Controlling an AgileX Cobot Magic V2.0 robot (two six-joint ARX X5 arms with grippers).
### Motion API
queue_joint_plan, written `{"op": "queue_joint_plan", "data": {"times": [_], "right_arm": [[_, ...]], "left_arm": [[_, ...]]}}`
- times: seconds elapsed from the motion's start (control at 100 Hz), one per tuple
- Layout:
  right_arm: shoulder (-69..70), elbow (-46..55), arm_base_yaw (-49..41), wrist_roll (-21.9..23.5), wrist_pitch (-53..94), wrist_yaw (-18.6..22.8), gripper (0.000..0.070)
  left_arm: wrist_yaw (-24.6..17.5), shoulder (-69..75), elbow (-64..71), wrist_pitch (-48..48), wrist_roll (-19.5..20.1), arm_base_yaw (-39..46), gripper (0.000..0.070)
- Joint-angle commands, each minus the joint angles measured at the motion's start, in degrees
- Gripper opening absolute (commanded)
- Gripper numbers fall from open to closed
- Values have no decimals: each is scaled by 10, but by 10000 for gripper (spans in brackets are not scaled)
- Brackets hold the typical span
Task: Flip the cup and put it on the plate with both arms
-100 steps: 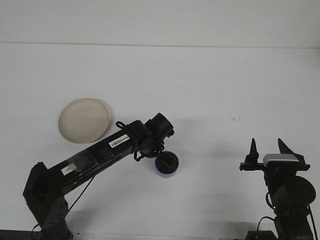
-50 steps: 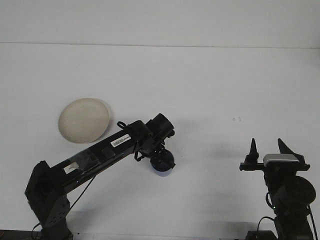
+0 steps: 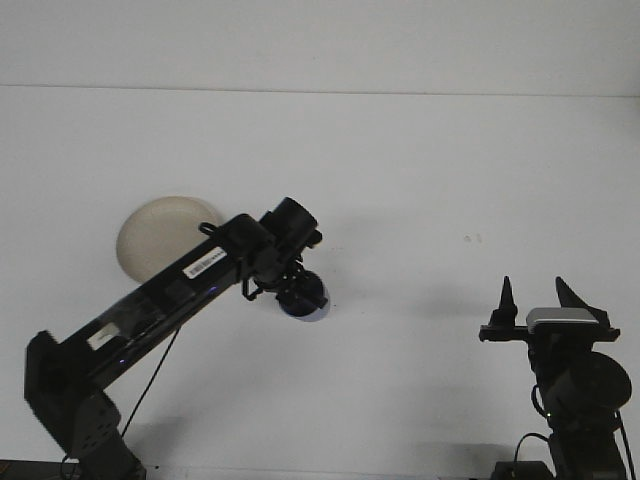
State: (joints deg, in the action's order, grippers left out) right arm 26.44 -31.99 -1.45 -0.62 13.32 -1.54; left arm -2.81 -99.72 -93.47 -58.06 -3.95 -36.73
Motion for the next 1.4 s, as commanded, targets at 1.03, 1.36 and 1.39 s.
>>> {"op": "queue_joint_plan", "data": {"times": [1.03,1.36,1.39], "right_arm": [[1,-6,-1,2,-7,0,520],[1,-6,-1,2,-7,0,520],[1,-6,-1,2,-7,0,520]], "left_arm": [[79,-31,-28,3,23,383,12],[79,-72,-28,3,26,391,15],[79,-75,-28,2,27,392,15]]}}
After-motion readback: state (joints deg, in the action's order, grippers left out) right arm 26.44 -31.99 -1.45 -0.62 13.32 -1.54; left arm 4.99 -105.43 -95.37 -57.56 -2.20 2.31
